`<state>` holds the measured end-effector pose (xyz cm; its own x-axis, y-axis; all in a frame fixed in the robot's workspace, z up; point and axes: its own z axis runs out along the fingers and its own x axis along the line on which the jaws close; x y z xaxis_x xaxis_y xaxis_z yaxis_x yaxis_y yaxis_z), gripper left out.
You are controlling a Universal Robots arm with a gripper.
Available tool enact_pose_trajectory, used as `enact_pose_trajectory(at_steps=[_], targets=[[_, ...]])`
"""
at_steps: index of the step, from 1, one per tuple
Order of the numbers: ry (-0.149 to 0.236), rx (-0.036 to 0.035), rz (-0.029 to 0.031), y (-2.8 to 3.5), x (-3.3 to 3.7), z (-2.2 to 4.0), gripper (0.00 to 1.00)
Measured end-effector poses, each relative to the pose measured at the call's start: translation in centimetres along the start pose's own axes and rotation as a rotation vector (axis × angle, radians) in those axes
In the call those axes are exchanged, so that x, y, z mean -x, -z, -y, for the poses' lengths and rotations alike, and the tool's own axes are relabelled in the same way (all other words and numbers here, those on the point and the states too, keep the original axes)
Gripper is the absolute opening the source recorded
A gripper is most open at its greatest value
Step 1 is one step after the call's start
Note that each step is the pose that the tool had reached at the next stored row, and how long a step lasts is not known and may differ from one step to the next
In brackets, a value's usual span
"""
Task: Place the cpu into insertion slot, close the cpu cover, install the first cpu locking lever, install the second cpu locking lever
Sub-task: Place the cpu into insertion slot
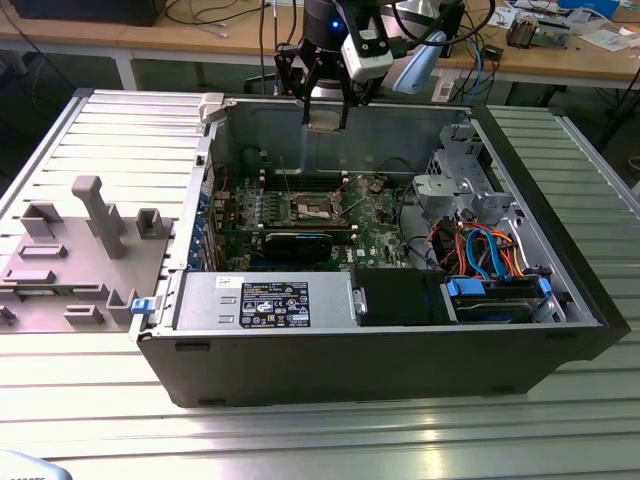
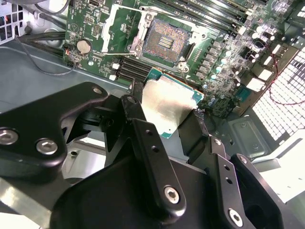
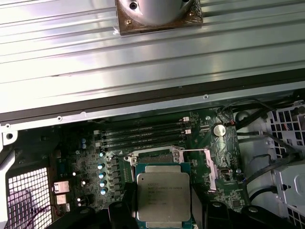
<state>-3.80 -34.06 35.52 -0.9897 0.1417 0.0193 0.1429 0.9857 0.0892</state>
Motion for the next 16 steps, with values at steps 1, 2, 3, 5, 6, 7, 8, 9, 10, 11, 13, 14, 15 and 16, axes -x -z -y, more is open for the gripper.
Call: enact_pose_trajectory(at_steps=[1, 2, 3, 5, 6, 7, 8, 9, 10, 11, 13, 14, 15, 16], targets=[[-0.001, 0.0, 0.0, 0.0, 0.0, 0.0, 0.55], [-0.001, 0.0, 0.0001, 0.0, 0.0, 0.0, 0.55], [-0.002, 0.0, 0.0002, 0.0, 0.0, 0.0, 0.55], [-0.003, 0.0001, 0.0003, 0.0, 0.0, 0.0, 0.55], [-0.004, 0.0001, 0.0004, 0.0, 0.0, 0.0, 0.55], [-0.005, 0.0001, 0.0004, 0.0, 0.0, 0.0, 0.55], [-0.005, 0.0001, 0.0005, 0.0, 0.0, 0.0, 0.55], [-0.006, 0.0001, 0.0005, 0.0, 0.0, 0.0, 0.55], [-0.007, 0.0001, 0.0006, 0.0, 0.0, 0.0, 0.55], [-0.008, 0.0001, 0.0007, 0.0, 0.0, 0.0, 0.55], [-0.01, 0.0001, 0.0009, 0.0, 0.0, 0.0, 0.55], [-0.011, 0.0002, 0.001, 0.0, 0.0, 0.0, 0.55], [-0.012, 0.0002, 0.001, 0.0, 0.0, 0.0, 0.55], [-0.012, 0.0003, 0.0011, 0.0, 0.0, 0.0, 0.55]])
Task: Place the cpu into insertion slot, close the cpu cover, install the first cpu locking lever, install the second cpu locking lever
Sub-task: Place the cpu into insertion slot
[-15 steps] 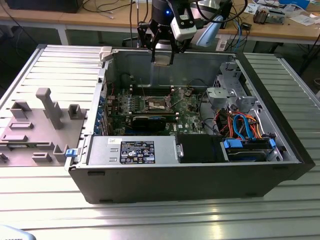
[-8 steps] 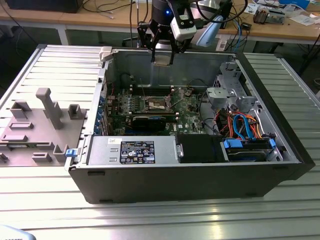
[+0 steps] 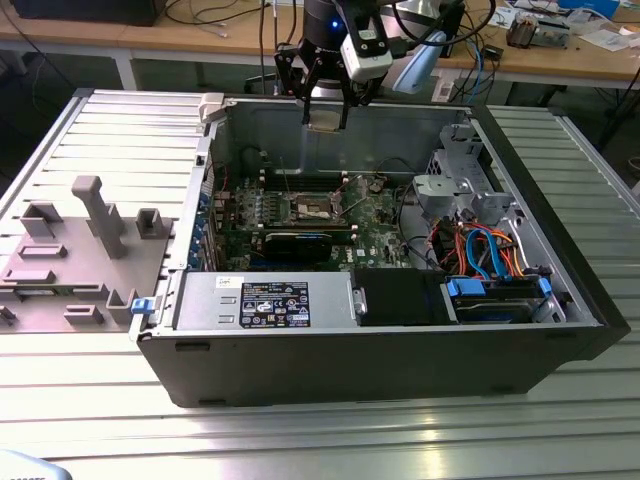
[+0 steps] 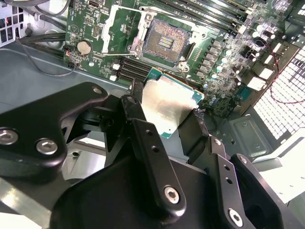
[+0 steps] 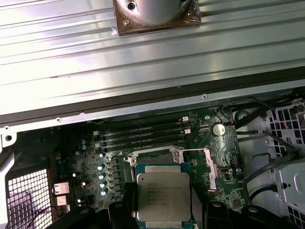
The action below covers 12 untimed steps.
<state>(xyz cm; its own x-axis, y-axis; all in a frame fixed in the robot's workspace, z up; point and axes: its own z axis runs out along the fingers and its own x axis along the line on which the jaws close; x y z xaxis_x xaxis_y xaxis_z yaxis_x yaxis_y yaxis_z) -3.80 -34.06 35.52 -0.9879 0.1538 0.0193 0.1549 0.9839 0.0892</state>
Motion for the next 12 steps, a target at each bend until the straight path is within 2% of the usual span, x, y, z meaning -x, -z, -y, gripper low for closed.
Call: enact_pose_trajectory(at_steps=[12], targets=[[-0.011, 0.0001, 0.001, 0.0, 0.0, 0.0, 0.55]])
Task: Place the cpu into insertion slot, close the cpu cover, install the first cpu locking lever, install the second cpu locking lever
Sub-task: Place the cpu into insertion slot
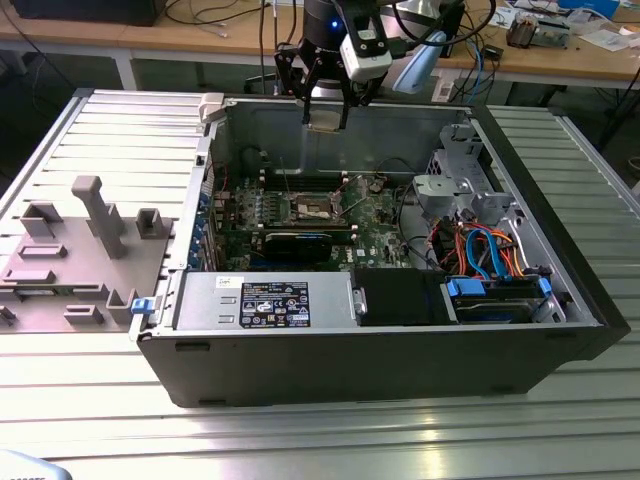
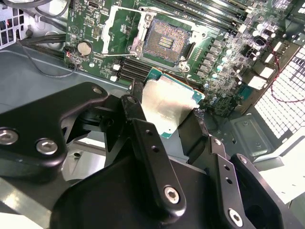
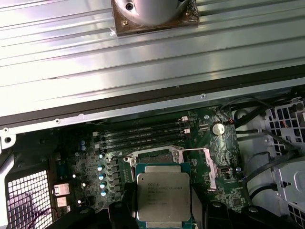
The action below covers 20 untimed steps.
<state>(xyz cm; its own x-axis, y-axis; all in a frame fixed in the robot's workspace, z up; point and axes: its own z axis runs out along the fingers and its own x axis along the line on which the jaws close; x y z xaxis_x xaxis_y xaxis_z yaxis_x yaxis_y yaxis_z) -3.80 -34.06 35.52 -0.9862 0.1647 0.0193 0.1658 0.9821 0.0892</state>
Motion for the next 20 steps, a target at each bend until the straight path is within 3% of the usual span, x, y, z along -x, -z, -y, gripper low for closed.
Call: enact_pose_trajectory(at_steps=[20], targets=[[-0.014, 0.0003, 0.0013, 0.0, 0.0, 0.0, 0.55]])
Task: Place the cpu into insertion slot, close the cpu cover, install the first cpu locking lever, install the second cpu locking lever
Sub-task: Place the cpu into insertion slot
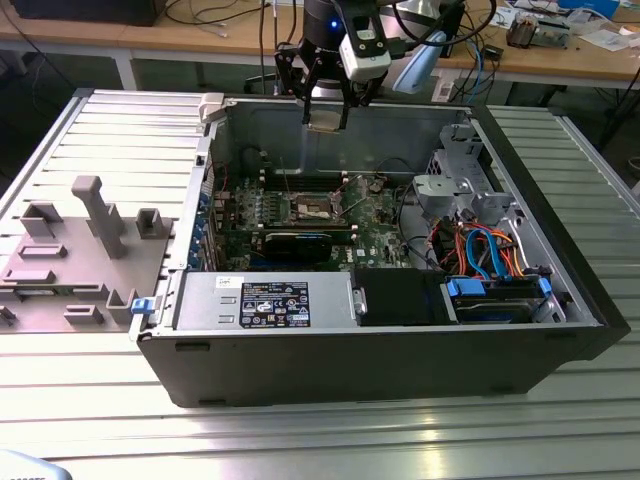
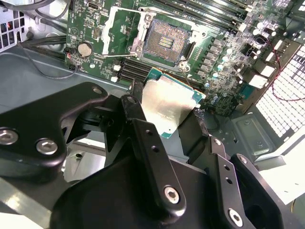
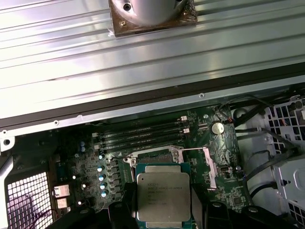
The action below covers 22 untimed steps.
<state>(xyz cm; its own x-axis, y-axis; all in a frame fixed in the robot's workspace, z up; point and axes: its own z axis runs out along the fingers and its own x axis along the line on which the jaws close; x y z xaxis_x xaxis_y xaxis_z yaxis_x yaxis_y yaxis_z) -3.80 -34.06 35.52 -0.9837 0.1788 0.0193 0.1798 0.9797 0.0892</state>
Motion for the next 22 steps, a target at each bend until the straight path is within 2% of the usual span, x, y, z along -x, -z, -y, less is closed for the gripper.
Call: enact_pose_trajectory(at_steps=[22], targets=[[-0.015, 0.0003, 0.0014, 0.0, 0.0, 0.0, 0.55]])
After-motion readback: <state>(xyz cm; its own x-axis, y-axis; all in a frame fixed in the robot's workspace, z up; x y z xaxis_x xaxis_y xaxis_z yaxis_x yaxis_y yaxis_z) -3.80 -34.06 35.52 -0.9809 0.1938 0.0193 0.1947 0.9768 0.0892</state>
